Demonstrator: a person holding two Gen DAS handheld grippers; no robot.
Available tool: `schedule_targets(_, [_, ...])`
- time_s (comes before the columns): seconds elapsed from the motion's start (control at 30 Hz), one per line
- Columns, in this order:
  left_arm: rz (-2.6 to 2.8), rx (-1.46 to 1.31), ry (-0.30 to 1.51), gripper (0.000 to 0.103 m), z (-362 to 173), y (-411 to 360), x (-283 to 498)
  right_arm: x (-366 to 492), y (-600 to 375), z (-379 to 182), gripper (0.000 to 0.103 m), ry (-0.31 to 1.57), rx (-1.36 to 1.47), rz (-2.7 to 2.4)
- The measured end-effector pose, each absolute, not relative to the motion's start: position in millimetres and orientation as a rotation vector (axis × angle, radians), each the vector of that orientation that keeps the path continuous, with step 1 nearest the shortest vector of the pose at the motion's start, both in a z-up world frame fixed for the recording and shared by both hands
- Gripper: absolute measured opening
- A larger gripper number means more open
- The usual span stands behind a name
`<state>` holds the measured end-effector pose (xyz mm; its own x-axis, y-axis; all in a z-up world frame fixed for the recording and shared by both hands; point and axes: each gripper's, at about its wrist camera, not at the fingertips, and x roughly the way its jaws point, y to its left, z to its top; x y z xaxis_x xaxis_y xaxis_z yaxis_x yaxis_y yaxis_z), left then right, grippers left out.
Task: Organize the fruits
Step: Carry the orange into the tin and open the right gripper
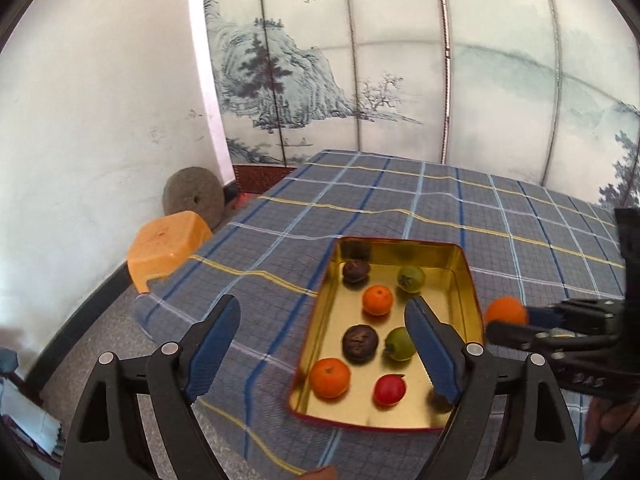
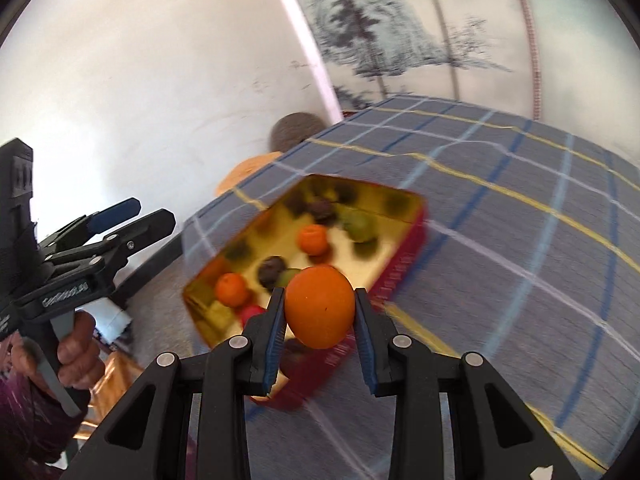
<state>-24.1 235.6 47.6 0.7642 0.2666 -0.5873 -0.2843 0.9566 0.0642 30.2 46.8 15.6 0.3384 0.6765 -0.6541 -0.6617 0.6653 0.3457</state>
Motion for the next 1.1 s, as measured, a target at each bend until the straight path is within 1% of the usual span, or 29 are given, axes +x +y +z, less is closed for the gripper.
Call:
schedule_targets(0.4, [0.311, -0.071, 0.631, 0.085, 52, 258, -40, 49, 97, -13, 0.031, 0.956, 0.018, 0.855])
schedule_targets(0.6, [0.306, -0.076, 0.633, 0.085, 53, 259, -43, 54, 103, -17, 0.035, 0.968, 0.035, 0.844])
schedule_targets(0.7, [0.295, -0.081, 0.633, 0.085, 53, 259, -45, 52, 100, -9, 0.043, 0.942, 0.06, 0.85])
schedule_targets(0.77, [0.29, -0.082, 0.632, 0.085, 54, 259, -46, 47, 95, 2, 0.051, 0.91, 0.07, 0.852])
schedule_targets(0.83, [0.282, -0.081, 0.63, 0.085, 55, 257, -48, 40, 91, 15, 0.054, 0.864, 0.07, 0.849])
schedule_targets(0.9, [0.277, -0.077, 0.626, 0.085, 57, 255, -50, 27, 85, 31, 0.059, 0.797, 0.039, 0.829])
schedule_targets(0.97, [0.273, -0.073, 0.618, 0.085, 59, 253, -52, 9, 79, 48, 0.072, 0.709, -0.005, 0.798])
schedule_targets(1.0, [0.271, -0.072, 0.616, 0.085, 60, 252, -52, -1, 74, 56, 0.076, 0.656, -0.03, 0.776])
schedule_targets(1.03, [0.268, -0.071, 0.616, 0.085, 61, 251, -53, -9, 71, 62, 0.083, 0.616, -0.049, 0.754])
schedule_targets(1.07, [0.267, -0.071, 0.616, 0.085, 61, 250, -53, -18, 67, 69, 0.088, 0.575, -0.067, 0.737])
schedule_targets(1.1, [0.265, -0.07, 0.614, 0.085, 62, 249, -53, -24, 63, 75, 0.09, 0.54, -0.081, 0.725])
